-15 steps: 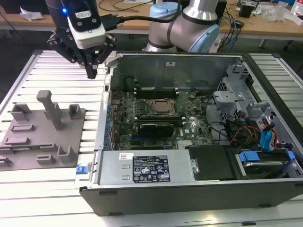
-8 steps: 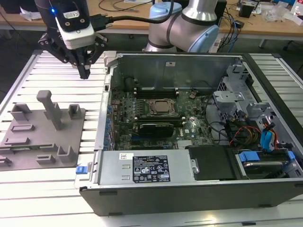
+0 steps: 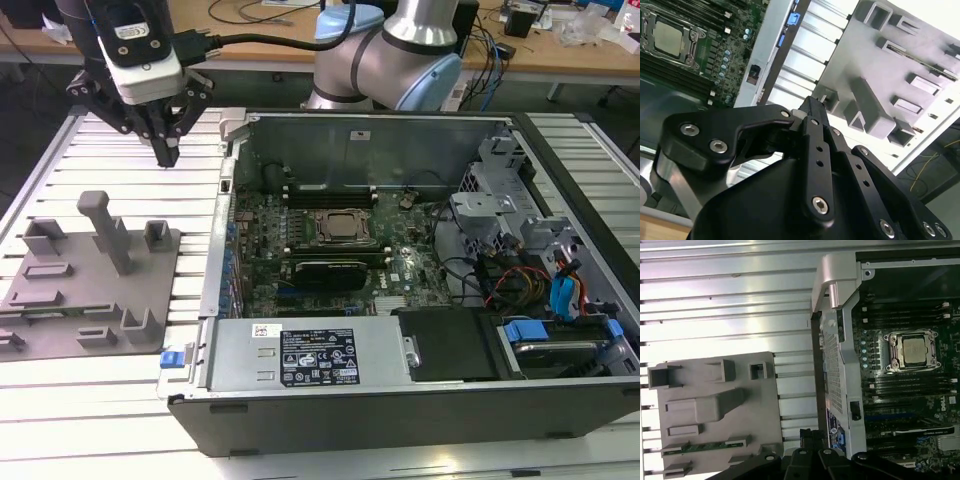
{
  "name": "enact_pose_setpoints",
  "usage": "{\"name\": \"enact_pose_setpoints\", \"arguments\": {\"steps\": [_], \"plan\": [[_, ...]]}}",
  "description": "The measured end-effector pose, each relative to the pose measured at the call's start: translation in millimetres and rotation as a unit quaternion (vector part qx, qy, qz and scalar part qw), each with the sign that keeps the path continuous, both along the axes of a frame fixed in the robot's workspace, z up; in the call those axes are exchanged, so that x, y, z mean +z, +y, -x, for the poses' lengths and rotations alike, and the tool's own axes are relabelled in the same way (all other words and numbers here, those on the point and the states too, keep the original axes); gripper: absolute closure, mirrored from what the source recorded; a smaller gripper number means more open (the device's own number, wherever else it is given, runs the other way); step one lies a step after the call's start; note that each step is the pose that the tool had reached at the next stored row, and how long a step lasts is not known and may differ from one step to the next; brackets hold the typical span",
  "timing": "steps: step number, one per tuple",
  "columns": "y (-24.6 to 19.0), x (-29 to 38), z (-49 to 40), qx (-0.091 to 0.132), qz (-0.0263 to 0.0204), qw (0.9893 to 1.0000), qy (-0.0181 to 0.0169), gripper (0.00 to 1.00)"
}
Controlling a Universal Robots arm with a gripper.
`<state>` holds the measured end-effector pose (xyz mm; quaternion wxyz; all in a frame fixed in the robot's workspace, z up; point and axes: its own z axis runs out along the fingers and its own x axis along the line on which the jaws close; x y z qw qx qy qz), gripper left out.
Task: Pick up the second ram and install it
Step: 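Reach for the second ram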
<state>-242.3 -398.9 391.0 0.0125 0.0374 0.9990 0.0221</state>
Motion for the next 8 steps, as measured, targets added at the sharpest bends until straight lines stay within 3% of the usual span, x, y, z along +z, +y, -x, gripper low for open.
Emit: {"name": "enact_pose_setpoints", "arguments": {"steps": [8], "plan": [[0.0,-0.5,23.8,0.000,0.0000,1.0000,0.0000,0.89]]}}
